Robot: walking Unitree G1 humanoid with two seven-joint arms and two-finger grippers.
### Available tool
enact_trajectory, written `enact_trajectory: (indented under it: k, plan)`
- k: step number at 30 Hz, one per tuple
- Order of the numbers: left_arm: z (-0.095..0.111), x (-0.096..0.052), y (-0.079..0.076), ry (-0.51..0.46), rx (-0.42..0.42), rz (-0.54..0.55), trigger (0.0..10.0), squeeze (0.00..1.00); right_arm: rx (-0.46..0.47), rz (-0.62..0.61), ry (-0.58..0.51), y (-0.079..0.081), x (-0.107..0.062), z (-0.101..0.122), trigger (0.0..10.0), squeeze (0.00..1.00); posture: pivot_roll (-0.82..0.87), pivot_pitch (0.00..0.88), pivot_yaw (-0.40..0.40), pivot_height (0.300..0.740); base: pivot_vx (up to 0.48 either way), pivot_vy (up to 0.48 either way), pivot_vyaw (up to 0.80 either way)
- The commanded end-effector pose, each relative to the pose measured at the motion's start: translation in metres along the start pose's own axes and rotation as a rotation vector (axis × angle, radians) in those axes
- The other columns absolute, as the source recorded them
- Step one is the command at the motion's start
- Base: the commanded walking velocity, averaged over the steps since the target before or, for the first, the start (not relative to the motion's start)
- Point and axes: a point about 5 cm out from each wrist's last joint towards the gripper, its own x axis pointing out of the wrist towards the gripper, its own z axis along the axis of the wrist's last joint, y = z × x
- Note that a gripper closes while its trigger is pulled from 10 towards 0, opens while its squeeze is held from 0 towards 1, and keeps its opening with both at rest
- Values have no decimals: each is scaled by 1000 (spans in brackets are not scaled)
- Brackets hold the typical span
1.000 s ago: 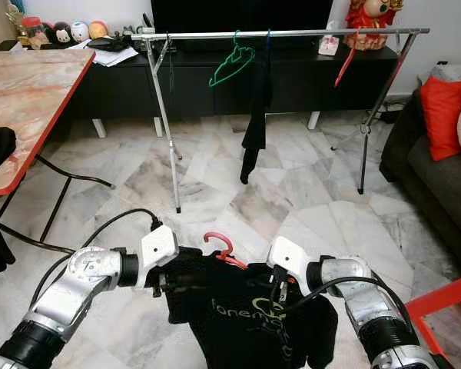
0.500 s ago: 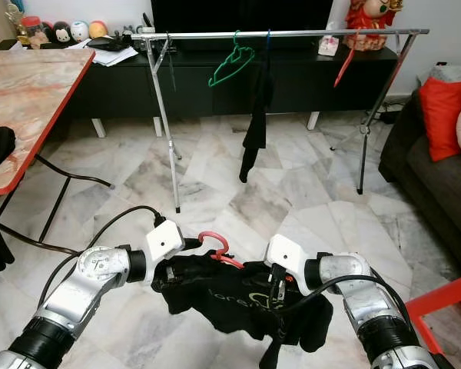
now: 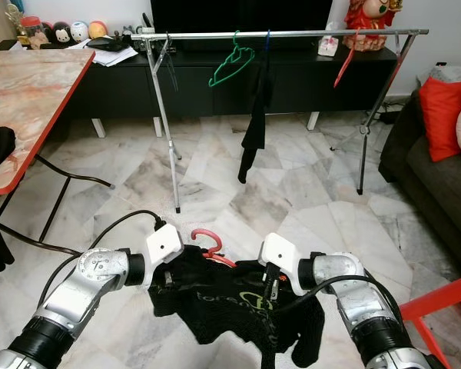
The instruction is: Hang hanger
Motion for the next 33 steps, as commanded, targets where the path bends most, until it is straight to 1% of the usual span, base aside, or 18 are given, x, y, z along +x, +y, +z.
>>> enact_trajectory:
  k: [1, 12, 13, 16, 17, 19, 20, 21, 33]
  plan:
    - [-1, 1, 1, 0, -9, 0, 10000, 0, -31, 11, -37, -1, -1, 9, 10000, 0, -108, 0, -56, 740, 0, 0, 0]
    - [0, 3, -2, -17, -27, -6, 10000, 0, -30, 32, -49, 1, -2, 12, 10000, 0, -111, 0, -59, 740, 0, 0, 0]
    - [1, 3, -2, -23, -33, -12, 9255, 0, -30, 34, -50, 1, -2, 12, 10000, 0, -111, 0, -59, 740, 0, 0, 0]
    - [1, 3, -3, -26, -35, -14, 9255, 0, -30, 34, -50, 1, -2, 12, 10000, 0, -111, 0, -59, 740, 0, 0, 0]
    - [1, 3, -3, -28, -38, -18, 2980, 0, -30, 34, -50, 1, -2, 12, 10000, 0, -109, 0, -60, 740, 0, 0, 0]
    - [1, 3, -3, -28, -38, -18, 2980, 0, -30, 34, -50, 1, -2, 12, 10000, 0, -109, 0, -60, 740, 0, 0, 0]
    - [1, 3, -4, -32, -44, -28, 1098, 0, -30, 34, -52, 1, -2, 13, 10000, 0, -109, 0, -60, 740, 0, 0, 0]
    - [1, 3, -5, -35, -49, -38, 0, 0, -30, 33, -55, 1, -2, 13, 10000, 0, -109, 0, -60, 740, 0, 0, 0]
    - [1, 4, -10, -39, -59, -77, 0, 0, -32, 20, -62, -1, -1, 16, 10000, 0, -111, 0, -59, 740, 0, 0, 0]
